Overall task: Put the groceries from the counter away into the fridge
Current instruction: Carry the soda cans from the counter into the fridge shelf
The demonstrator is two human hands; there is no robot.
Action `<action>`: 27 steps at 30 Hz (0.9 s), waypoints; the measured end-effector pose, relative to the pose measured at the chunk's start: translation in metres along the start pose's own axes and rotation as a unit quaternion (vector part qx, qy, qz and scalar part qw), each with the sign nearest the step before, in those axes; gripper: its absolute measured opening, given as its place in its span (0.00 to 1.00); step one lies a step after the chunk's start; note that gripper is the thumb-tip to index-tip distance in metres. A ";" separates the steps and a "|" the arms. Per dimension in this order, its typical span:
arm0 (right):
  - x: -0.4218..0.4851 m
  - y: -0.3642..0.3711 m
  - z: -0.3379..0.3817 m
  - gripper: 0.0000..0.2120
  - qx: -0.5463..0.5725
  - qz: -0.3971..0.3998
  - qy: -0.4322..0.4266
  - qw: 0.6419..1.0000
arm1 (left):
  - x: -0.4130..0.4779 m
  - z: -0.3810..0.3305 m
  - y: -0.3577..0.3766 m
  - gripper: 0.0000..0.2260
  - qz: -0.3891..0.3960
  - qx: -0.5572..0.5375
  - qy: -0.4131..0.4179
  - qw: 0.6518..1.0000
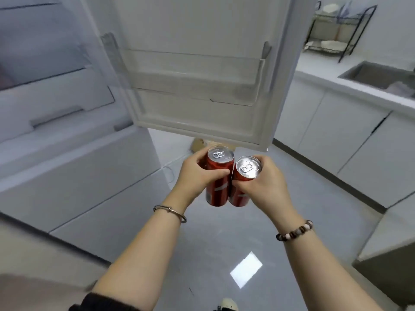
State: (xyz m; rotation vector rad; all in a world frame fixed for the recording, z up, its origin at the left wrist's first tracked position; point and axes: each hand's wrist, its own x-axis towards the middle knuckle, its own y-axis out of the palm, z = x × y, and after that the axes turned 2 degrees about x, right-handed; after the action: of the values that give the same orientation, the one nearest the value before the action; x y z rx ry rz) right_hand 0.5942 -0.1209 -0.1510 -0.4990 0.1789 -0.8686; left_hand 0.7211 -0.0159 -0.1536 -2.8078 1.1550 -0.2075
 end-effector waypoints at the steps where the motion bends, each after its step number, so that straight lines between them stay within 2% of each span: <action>1: 0.011 0.009 0.006 0.24 0.003 0.019 -0.011 1.000 | 0.007 -0.001 -0.010 0.25 -0.019 0.005 -0.002 1.000; 5: 0.048 0.047 0.026 0.23 0.005 0.094 -0.047 0.994 | 0.029 0.001 -0.050 0.25 -0.098 0.014 -0.020 0.995; 8: 0.065 0.079 0.040 0.15 0.003 0.136 -0.076 0.988 | 0.035 0.005 -0.080 0.25 -0.152 0.020 -0.027 0.988; 12: 0.079 0.126 0.062 0.20 0.006 0.201 -0.100 0.974 | 0.034 0.014 -0.127 0.25 -0.207 0.019 -0.036 0.977; 16: 0.090 0.179 0.090 0.24 0.027 0.234 -0.120 0.964 | 0.037 0.019 -0.178 0.24 -0.270 0.011 -0.030 0.962; 21: 0.106 0.243 0.143 0.25 0.080 0.227 -0.143 0.960 | 0.059 0.018 -0.252 0.24 -0.316 -0.028 0.001 0.948; 27: 0.129 0.320 0.228 0.25 0.154 0.179 -0.170 0.957 | 0.092 0.006 -0.359 0.23 -0.313 -0.087 0.042 0.945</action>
State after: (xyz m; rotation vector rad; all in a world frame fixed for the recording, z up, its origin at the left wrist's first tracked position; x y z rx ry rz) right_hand 0.9752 0.0321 -0.1022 -0.3023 -0.1773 -0.4342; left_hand 1.0349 0.1738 -0.1004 -3.2613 0.2560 -0.2798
